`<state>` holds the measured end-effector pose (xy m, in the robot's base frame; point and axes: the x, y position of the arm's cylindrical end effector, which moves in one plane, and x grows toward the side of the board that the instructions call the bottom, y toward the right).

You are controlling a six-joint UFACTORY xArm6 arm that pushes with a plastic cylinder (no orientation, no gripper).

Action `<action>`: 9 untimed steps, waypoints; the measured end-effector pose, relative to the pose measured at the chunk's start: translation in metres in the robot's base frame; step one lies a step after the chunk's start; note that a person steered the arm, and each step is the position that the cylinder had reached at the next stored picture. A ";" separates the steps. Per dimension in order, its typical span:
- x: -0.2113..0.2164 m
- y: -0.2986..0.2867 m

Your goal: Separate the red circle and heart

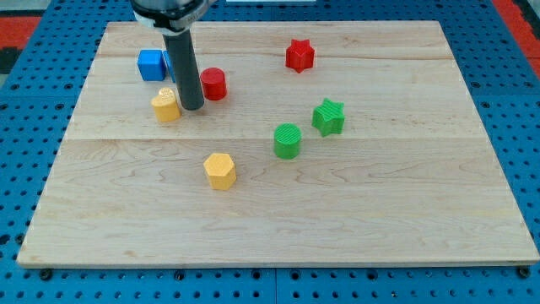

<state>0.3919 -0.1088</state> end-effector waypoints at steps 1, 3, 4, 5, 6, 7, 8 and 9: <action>-0.007 0.020; -0.050 0.028; -0.064 0.045; -0.131 0.053; -0.167 0.055; -0.197 0.053; -0.152 0.018; -0.099 0.027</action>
